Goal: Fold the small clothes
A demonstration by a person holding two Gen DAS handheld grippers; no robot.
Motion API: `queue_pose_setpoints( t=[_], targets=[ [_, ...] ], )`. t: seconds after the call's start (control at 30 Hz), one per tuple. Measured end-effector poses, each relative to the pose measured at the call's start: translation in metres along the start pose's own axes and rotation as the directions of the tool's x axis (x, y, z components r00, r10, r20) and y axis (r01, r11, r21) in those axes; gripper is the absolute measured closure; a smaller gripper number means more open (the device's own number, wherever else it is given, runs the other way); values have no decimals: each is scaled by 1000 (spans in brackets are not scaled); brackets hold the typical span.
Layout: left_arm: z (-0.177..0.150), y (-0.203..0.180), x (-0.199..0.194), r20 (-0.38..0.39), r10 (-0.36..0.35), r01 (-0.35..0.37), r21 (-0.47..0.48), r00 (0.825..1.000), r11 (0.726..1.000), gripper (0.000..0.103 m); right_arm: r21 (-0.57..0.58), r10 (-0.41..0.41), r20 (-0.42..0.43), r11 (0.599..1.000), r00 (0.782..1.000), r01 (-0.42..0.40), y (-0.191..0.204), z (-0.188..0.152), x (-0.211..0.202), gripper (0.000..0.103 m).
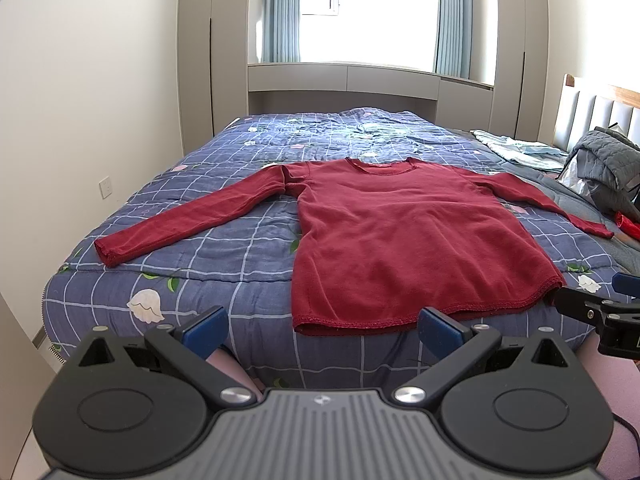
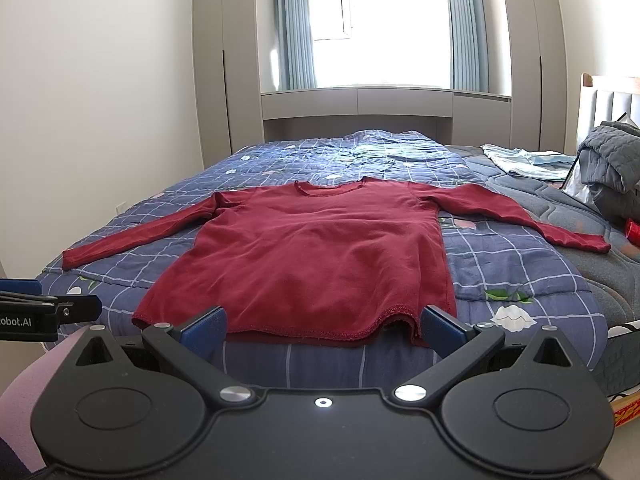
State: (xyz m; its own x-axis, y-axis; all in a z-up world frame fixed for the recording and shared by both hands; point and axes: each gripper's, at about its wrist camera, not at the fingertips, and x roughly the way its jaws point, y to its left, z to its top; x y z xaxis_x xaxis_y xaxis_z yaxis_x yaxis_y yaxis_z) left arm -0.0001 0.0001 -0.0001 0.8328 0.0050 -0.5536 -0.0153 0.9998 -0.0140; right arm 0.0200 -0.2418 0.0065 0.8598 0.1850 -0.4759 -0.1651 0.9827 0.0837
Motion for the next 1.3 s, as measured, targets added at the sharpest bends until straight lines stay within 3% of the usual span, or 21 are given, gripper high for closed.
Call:
queue_pose_setpoints(
  t=[1.3],
  targets=[
    [2,-5,-1,6,-3,3,5,1000,1000,0,-6,2,3,1000,1000,-2,2,0,0,0]
  ],
)
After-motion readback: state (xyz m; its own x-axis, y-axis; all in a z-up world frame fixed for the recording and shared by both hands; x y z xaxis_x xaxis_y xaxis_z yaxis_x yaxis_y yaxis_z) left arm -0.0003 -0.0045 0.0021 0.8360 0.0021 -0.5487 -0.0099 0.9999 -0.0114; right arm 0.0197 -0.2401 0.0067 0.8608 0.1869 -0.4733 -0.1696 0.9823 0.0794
